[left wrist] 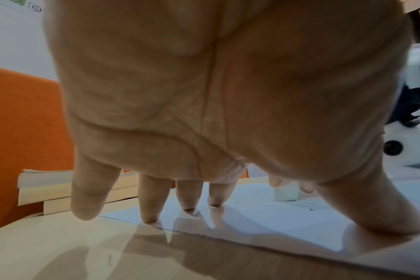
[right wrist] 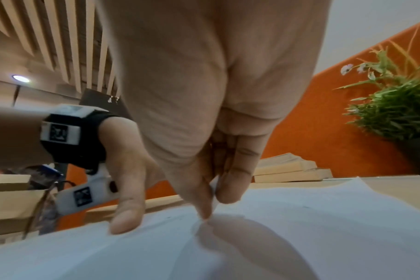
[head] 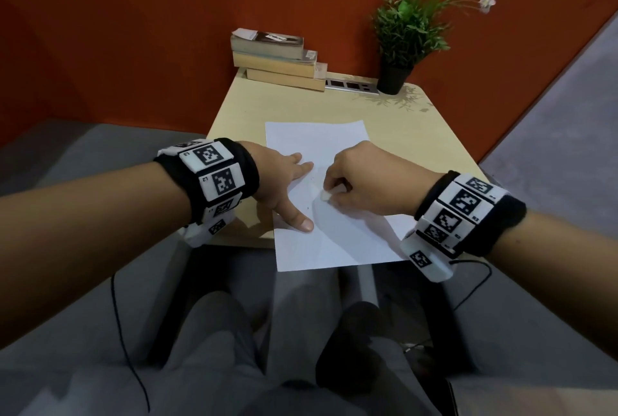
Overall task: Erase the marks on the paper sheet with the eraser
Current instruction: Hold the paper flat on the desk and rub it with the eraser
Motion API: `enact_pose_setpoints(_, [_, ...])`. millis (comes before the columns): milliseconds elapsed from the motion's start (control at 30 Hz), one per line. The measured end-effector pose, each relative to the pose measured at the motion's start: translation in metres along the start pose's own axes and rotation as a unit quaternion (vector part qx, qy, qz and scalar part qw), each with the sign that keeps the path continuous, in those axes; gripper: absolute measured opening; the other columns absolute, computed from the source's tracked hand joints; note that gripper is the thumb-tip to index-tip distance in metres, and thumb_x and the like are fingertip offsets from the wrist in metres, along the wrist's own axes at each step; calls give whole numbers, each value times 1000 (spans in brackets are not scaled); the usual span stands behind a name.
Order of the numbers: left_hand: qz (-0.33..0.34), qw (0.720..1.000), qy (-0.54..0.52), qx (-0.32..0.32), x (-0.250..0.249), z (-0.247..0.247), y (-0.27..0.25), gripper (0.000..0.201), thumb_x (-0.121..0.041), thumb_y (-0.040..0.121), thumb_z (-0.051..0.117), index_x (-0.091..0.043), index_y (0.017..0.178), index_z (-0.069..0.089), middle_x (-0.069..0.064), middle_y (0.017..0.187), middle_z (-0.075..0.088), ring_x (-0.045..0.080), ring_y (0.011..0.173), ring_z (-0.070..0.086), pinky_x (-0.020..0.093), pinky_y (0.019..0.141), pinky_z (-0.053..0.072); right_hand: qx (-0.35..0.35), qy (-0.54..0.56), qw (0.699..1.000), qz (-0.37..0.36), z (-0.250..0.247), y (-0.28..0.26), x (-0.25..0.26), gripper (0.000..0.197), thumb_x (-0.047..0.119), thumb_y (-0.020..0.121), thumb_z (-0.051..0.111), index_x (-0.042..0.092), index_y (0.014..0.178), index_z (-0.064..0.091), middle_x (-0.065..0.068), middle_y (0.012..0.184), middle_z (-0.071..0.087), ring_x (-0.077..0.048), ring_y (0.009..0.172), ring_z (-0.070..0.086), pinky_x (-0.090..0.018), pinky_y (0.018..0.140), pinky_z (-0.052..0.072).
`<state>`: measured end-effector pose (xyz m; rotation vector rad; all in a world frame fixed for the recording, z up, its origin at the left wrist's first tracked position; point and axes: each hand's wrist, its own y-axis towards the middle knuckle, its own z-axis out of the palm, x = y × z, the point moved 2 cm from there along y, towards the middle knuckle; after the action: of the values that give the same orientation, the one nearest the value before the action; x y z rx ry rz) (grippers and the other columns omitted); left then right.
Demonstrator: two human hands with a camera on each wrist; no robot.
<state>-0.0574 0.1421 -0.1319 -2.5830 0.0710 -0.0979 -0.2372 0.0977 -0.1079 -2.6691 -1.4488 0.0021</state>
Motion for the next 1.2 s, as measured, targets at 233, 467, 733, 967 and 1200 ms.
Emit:
enact_pose_setpoints(233, [-3,1000,-1,6,-1,0,1,149,-102,50,53,-33,164,-15,-8,173,-15,25,159,17,50,125,24,14,8,1000,12,-3,5,-1,19,29,89,73,21,103,82,3,92,75,-19,85,68,-44,78,62])
enact_pose_setpoints(467, [-8,1000,-11,9,-2,1,-1,155,-103,40,52,-38,163,-16,-11,173,-15,26,158,20,51,123,27,24,5,1000,-17,-1,6,9,20,31,90,72,20,104,82,2,90,75,-16,84,66,-38,76,59])
enact_pose_setpoints(733, [-20,1000,-13,11,-4,0,-2,157,-101,42,56,-35,164,-16,-12,173,-14,25,159,15,53,125,24,12,22,1000,-10,0,12,15,25,35,89,73,19,106,82,1,91,75,-15,82,65,-33,74,57])
enact_pose_setpoints(967, [-22,1000,-13,6,-4,0,-3,152,-99,49,59,-33,165,-14,-10,173,-13,24,159,15,50,125,23,7,20,1000,-8,1,18,15,19,32,88,71,18,96,82,0,87,76,-18,82,68,-38,74,61])
enact_pose_setpoints(1200, [-13,1000,-16,20,-4,1,-3,153,-102,40,51,-42,161,-20,-10,172,-19,30,160,12,56,125,21,-9,18,1000,-13,2,6,3,20,29,90,75,19,105,83,2,91,77,-12,81,65,-35,77,60])
